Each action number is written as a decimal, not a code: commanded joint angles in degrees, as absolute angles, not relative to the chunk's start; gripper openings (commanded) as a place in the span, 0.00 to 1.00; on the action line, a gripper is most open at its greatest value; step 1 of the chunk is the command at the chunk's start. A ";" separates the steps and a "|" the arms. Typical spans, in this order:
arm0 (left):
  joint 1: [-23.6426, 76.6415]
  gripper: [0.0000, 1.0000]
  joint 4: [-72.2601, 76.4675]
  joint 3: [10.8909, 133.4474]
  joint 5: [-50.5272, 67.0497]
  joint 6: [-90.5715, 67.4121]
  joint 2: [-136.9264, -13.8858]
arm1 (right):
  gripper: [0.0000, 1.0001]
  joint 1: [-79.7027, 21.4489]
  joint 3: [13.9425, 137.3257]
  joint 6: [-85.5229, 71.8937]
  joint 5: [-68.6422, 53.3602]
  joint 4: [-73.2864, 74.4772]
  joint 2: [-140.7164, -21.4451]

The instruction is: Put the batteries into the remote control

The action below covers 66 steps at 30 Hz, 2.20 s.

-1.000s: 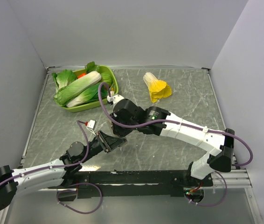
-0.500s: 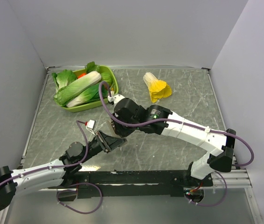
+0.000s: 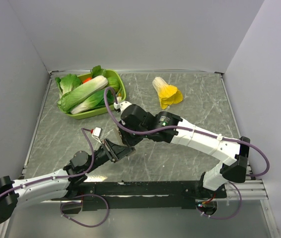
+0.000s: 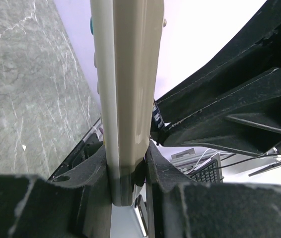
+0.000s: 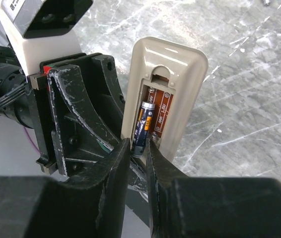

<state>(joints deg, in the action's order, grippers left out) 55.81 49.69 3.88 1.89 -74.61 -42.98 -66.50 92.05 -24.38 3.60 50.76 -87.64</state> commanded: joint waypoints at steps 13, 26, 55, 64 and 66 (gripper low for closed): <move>55.90 0.01 56.60 5.19 3.69 -75.23 -42.54 | 0.34 -66.80 94.48 -23.82 1.76 49.13 -88.86; 55.81 0.01 58.27 4.83 4.31 -76.03 -42.36 | 0.43 -66.80 94.83 -23.29 2.03 48.25 -87.80; 55.90 0.02 59.67 3.96 3.60 -77.87 -41.49 | 0.50 -66.80 96.42 -23.91 3.69 49.57 -87.37; 55.90 0.01 58.98 3.08 2.73 -78.31 -40.43 | 0.63 -66.71 96.24 -21.80 4.75 47.47 -85.17; 55.99 0.01 58.63 2.99 2.64 -78.31 -40.08 | 0.67 -66.80 96.33 -19.97 3.96 46.85 -84.12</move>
<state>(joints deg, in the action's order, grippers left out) 55.81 53.19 2.83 3.09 -77.69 -42.09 -66.85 94.19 -23.27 2.09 47.59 -87.68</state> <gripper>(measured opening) 0.289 0.631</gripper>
